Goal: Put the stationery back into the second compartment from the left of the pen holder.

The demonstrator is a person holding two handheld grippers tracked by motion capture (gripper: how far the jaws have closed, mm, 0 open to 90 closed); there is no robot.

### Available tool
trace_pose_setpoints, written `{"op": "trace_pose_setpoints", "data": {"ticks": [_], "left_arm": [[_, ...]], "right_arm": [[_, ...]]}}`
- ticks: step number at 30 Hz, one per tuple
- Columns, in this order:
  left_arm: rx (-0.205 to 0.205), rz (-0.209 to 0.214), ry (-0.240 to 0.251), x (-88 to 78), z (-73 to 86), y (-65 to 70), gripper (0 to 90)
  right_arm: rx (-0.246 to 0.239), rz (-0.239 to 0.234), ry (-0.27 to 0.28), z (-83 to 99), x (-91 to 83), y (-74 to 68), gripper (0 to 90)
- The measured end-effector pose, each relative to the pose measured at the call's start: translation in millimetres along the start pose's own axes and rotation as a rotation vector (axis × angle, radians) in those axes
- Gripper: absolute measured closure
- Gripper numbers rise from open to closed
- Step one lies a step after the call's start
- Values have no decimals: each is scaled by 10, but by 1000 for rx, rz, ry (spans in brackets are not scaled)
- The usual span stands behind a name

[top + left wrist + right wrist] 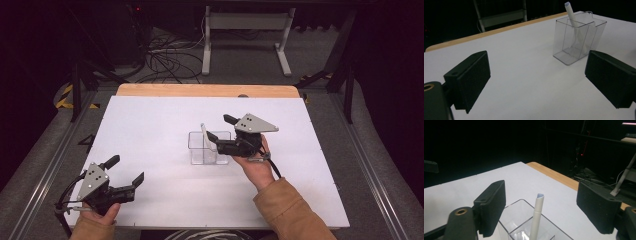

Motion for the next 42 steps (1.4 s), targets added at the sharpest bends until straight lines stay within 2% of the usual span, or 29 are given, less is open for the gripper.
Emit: {"op": "trace_pose_setpoints", "data": {"ticks": [3,9,21,25,34,40,42], "left_arm": [[0,-1,4,-2,-5,-8,69],[-5,1,2,2,0,1,69],[-2,-1,8,3,-16,-6,69],[-3,0,9,0,-20,-4,69],[-5,0,7,1,-23,13,69],[-4,5,11,5,-24,22,68],[0,6,11,8,-23,22,68]], "right_arm": [[-14,-8,-7,-41,-60,9,157],[-26,-18,-34,-105,-254,43,98],[-36,-19,-37,-123,-640,155,86],[-24,-18,-50,-48,-791,194,86],[-4,20,-75,201,-1170,382,70],[25,12,-79,384,-1357,422,38],[21,25,-82,454,-1406,438,23]]}}
Point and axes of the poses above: each handheld gripper's, and its own axes: x roughly forward along the jaws, z roughly out of its underside, y roughly to its right, the point moved 10 cm from there along x, roughly forward along the jaws, and after that the axes turned 14 degrees about y, right-handed, at the moved point
